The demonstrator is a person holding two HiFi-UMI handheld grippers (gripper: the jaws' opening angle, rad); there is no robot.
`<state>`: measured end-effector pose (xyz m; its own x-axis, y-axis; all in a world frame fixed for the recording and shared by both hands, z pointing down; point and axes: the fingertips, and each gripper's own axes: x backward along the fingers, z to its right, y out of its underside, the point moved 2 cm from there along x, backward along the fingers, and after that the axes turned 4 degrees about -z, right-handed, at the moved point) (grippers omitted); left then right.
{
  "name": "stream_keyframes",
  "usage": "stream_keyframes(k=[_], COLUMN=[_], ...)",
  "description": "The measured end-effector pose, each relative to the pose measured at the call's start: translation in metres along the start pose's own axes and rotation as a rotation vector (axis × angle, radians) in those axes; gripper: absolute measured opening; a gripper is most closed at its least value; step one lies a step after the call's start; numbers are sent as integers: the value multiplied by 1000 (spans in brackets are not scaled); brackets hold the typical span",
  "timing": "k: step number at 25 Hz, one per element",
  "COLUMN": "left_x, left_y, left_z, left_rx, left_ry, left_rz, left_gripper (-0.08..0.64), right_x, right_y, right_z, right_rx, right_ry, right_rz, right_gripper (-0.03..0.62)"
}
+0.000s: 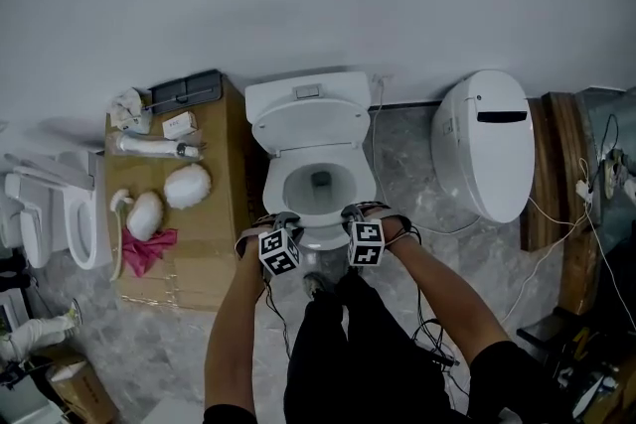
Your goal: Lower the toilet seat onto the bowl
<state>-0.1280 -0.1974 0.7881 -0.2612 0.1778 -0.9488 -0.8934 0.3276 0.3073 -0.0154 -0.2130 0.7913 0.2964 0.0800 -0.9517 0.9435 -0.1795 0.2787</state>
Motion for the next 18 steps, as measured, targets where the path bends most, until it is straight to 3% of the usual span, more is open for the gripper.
stream_keyframes(k=[10, 18], left_x=[-52, -96], left_y=[31, 52], left_z=[60, 97], left_rx=[-80, -134], left_ry=[74, 70], left_rz=[9, 13], left_gripper=[132, 135], right_x=[-52, -98], right_y=[16, 30], right_z=[-65, -107], right_rx=[-21, -14], right_ry=[-47, -79], right_rz=[-58, -74], right_gripper=[123, 141])
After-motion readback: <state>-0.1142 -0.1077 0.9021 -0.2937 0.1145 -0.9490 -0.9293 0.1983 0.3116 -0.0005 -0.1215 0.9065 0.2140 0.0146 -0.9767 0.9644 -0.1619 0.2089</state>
